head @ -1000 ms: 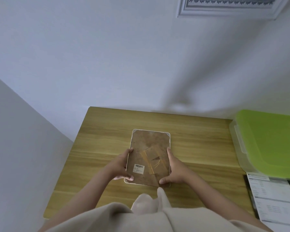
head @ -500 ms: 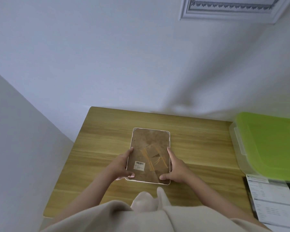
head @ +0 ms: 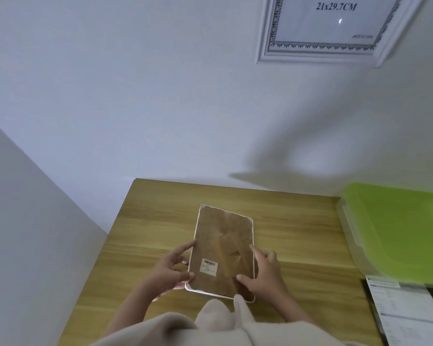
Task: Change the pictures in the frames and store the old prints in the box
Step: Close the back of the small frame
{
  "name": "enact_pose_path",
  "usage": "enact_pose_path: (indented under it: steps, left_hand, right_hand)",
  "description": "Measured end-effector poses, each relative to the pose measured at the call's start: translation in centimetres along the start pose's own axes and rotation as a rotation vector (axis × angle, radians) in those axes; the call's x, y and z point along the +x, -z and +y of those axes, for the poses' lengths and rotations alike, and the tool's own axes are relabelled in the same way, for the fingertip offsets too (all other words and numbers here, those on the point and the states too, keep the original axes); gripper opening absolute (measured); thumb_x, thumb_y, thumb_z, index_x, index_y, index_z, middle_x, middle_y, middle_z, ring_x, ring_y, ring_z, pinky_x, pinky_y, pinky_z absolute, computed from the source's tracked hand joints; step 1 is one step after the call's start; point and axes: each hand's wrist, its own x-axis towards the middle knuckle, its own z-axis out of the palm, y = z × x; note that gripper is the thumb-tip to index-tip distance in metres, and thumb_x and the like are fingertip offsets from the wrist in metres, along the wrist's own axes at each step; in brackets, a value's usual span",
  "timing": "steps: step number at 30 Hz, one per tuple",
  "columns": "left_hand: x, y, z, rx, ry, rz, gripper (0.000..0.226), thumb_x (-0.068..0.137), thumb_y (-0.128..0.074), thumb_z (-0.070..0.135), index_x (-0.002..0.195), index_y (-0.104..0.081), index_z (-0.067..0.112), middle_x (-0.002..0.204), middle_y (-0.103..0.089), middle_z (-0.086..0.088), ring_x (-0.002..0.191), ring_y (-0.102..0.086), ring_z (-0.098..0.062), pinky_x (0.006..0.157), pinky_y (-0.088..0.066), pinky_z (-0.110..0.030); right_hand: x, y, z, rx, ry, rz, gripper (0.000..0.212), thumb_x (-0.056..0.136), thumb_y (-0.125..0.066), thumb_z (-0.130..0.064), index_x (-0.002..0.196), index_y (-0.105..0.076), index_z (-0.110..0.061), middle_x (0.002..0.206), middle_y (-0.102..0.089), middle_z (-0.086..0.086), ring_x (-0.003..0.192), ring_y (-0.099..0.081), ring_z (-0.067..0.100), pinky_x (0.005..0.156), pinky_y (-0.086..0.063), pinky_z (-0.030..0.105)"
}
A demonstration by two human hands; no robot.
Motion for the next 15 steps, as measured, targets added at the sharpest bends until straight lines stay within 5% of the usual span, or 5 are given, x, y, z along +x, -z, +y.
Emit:
enact_pose_path:
  steps: [3, 9, 15]
  left_hand:
    - [-0.7, -0.9, 1.4, -0.026, -0.072, 0.025, 0.069, 0.075, -0.066, -0.008, 0.119, -0.054, 0.044, 0.103, -0.051, -0.015, 0.060, -0.054, -0.012, 0.059, -0.051, -0.025]
    - [-2.7, -3.0, 5.9, 0.154, -0.321, 0.233, 0.065, 0.073, -0.074, 0.007, 0.120, -0.055, 0.048, 0.097, -0.058, 0.000, 0.060, -0.053, -0.002, 0.062, -0.053, -0.024]
    - [-4.0, -5.2, 8.6, 0.284, -0.471, 0.407, 0.048, 0.065, -0.079, 0.015, 0.103, -0.065, 0.041, 0.091, -0.067, 0.020, 0.074, -0.062, -0.001, 0.060, -0.049, -0.013]
  right_hand:
    - [-0.3, 0.7, -3.3, 0.068, 0.181, 0.065, 0.069, 0.083, -0.065, -0.036, 0.143, -0.032, -0.032, 0.126, -0.044, -0.007, 0.121, -0.042, 0.011, 0.103, -0.036, 0.026]
    - [-0.3, 3.2, -9.8, 0.433, 0.327, -0.041, 0.070, 0.090, -0.059, -0.039, 0.144, -0.016, -0.051, 0.114, -0.058, -0.013, 0.101, -0.063, 0.004, 0.090, -0.052, 0.030]
    - [0.1, 5.1, -12.8, 0.739, 0.382, -0.082, 0.071, 0.089, -0.063, -0.031, 0.141, -0.021, -0.052, 0.102, -0.070, 0.010, 0.089, -0.071, 0.020, 0.080, -0.056, 0.036]
